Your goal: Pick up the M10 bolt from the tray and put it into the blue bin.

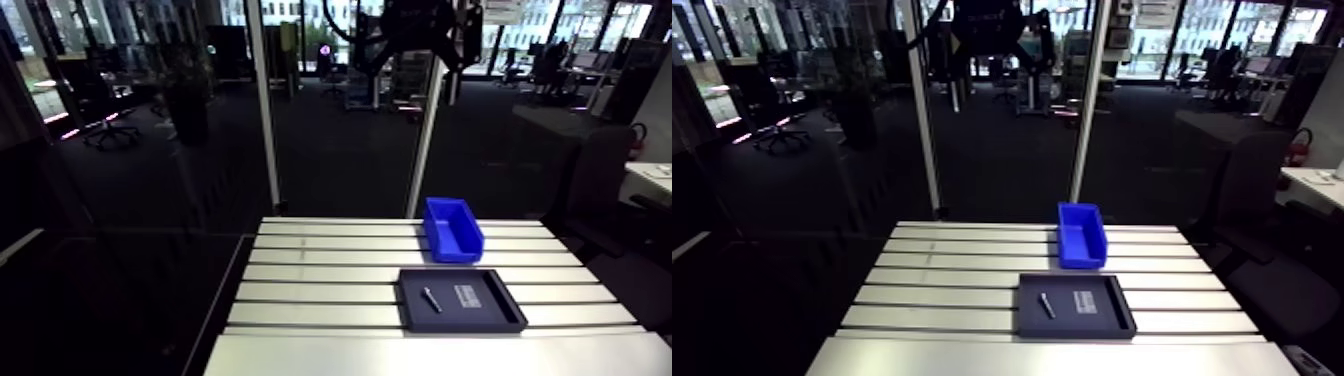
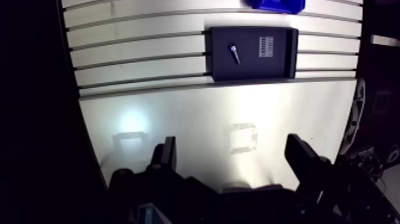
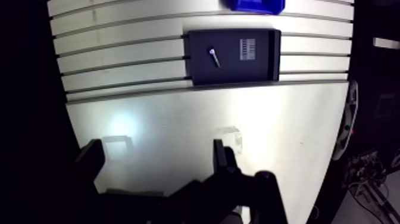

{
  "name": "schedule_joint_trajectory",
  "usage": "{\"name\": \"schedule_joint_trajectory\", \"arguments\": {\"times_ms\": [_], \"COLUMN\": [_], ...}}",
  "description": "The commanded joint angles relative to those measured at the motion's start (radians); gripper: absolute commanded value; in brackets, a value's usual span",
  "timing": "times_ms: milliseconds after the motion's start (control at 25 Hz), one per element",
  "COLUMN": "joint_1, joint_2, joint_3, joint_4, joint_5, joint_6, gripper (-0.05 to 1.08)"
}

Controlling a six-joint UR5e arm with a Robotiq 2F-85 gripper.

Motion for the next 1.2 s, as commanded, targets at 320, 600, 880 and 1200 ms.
{"name": "schedule_joint_trajectory", "arguments": {"times_ms": [320,600,880,1200], "joint_1": [0.000,0.000,-0.006,-0.060], "joint_2": [0.026,0.028,0.022,0.022], "joint_3": [-0.020,-0.014,-0.020,0.037], "joint_4": [-0.005,-0.005,-0.003,-0.025], "joint_5": [-0.003,-0.006,-0.011,-0.080], "joint_6": [-0.002,-0.002,-0.012,-0.091], "gripper": [0.01,0.01,0.01,0.01]}}
